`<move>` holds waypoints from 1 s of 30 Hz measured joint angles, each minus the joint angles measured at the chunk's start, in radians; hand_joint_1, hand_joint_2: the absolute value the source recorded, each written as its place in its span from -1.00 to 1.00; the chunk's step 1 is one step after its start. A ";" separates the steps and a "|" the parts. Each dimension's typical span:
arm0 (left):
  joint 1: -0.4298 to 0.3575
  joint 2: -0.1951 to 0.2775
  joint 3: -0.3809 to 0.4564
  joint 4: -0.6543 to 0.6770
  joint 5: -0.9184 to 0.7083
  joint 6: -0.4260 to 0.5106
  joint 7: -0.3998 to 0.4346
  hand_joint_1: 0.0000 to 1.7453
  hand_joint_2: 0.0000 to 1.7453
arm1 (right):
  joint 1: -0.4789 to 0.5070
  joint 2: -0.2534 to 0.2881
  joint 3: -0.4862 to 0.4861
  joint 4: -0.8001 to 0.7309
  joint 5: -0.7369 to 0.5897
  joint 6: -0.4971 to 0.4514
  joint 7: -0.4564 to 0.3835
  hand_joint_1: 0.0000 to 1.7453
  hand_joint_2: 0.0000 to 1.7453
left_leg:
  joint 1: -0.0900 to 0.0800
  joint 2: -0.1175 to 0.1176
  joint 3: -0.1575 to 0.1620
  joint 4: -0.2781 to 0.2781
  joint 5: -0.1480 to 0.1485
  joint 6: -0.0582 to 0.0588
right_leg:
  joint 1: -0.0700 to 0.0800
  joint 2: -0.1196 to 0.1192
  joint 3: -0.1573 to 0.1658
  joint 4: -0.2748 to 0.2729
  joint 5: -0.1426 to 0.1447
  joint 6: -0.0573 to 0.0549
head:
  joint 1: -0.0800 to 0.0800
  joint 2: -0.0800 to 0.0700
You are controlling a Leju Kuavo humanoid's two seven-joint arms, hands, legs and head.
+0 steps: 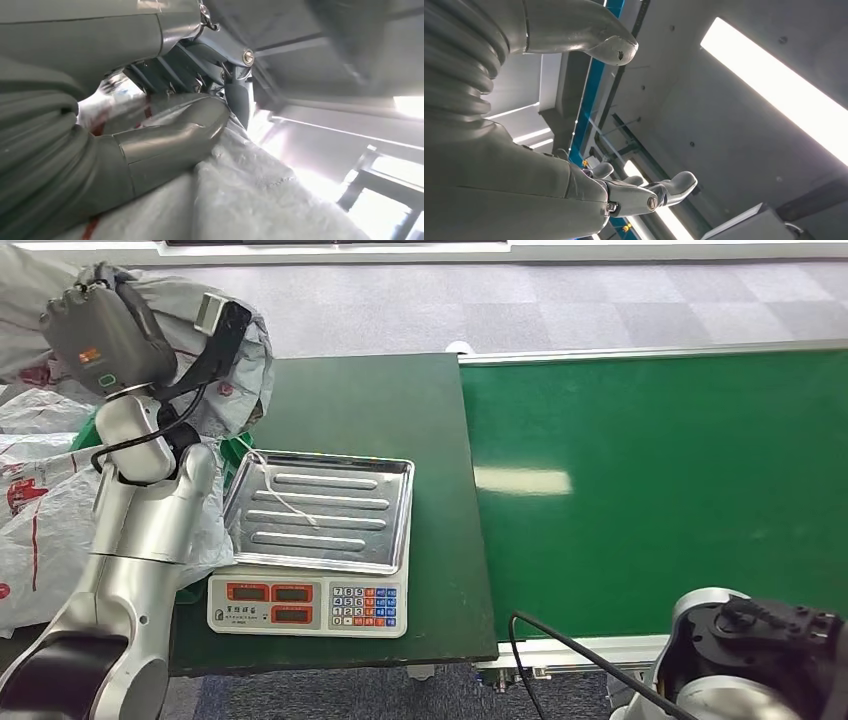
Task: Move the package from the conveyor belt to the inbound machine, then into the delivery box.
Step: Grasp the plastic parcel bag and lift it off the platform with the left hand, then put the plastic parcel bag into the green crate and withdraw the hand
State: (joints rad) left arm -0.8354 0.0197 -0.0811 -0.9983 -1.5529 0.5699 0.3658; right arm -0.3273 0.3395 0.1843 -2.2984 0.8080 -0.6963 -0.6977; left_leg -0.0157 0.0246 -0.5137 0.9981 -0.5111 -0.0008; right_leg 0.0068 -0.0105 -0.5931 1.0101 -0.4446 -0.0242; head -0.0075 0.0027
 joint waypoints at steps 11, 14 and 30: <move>-0.088 0.057 -0.036 0.175 0.003 -0.053 0.030 1.00 1.00 | 0.001 0.000 0.001 0.000 0.012 0.000 0.000 -1.00 1.00 | 0.000 0.000 -0.002 0.000 0.000 0.000 | 0.000 0.000 -0.002 0.000 0.000 0.000 | 0.000 0.000; -0.152 0.090 -0.026 0.313 0.027 -0.081 0.063 1.00 1.00 | 0.005 0.000 0.004 0.000 0.029 0.000 -0.001 -1.00 1.00 | 0.000 0.003 -0.002 0.000 0.000 0.000 | 0.000 0.002 -0.003 0.000 0.000 0.000 | 0.000 0.000; -0.136 0.233 0.290 0.672 0.311 -0.151 0.207 1.00 1.00 | 0.045 -0.010 -0.003 -0.025 0.009 0.000 0.000 -1.00 1.00 | 0.002 0.000 -0.004 -0.001 0.000 -0.001 | 0.002 0.001 -0.005 0.000 -0.001 -0.002 | 0.000 0.000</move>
State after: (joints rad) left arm -0.9714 0.2530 0.2090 -0.3261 -1.2419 0.4189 0.5731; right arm -0.2821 0.3293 0.1817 -2.3231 0.8174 -0.6966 -0.6981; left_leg -0.0141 0.0249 -0.5181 0.9972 -0.5114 -0.0017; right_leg 0.0086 -0.0092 -0.5981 1.0106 -0.4455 -0.0264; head -0.0076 0.0027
